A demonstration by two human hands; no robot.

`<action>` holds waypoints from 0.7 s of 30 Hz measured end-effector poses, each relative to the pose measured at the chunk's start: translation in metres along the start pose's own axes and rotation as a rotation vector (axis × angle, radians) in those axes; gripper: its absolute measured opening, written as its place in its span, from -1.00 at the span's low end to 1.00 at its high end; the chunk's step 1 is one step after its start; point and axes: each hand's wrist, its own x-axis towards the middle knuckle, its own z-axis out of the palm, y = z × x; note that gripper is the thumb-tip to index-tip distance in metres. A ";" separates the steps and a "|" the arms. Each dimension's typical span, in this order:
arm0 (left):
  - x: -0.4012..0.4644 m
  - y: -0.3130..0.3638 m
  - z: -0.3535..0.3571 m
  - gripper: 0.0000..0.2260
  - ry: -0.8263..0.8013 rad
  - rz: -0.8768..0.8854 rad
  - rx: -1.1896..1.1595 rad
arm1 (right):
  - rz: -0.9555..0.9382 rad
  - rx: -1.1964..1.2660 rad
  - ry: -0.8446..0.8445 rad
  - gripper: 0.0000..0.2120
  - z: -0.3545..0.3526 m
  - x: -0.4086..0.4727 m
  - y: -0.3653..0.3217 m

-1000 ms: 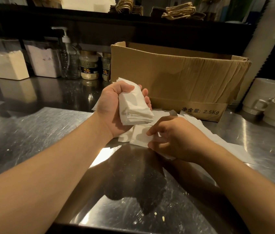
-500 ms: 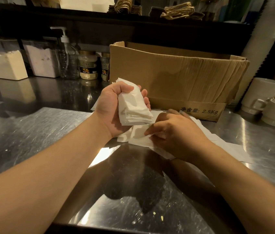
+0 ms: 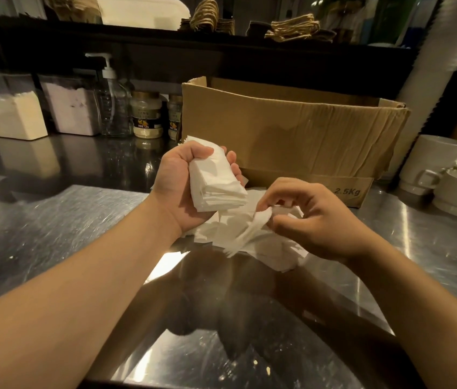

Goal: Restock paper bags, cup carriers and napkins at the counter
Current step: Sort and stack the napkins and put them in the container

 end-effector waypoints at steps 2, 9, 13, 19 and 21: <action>0.000 0.001 -0.001 -0.60 -0.006 -0.002 0.013 | -0.014 0.227 -0.013 -0.83 -0.003 -0.002 -0.002; 0.002 -0.011 0.002 -0.52 0.012 0.068 0.304 | 0.086 0.750 0.097 -0.67 0.000 0.000 -0.009; -0.002 -0.015 0.002 -0.70 0.004 0.029 0.522 | 0.197 0.924 0.127 -0.80 0.001 0.001 -0.011; -0.005 -0.019 0.003 -0.65 -0.048 -0.008 0.529 | 0.362 0.969 0.155 -0.74 0.008 0.004 -0.012; -0.006 -0.020 0.005 -0.67 -0.024 0.020 0.522 | 0.404 0.966 0.165 -0.71 0.009 0.005 -0.013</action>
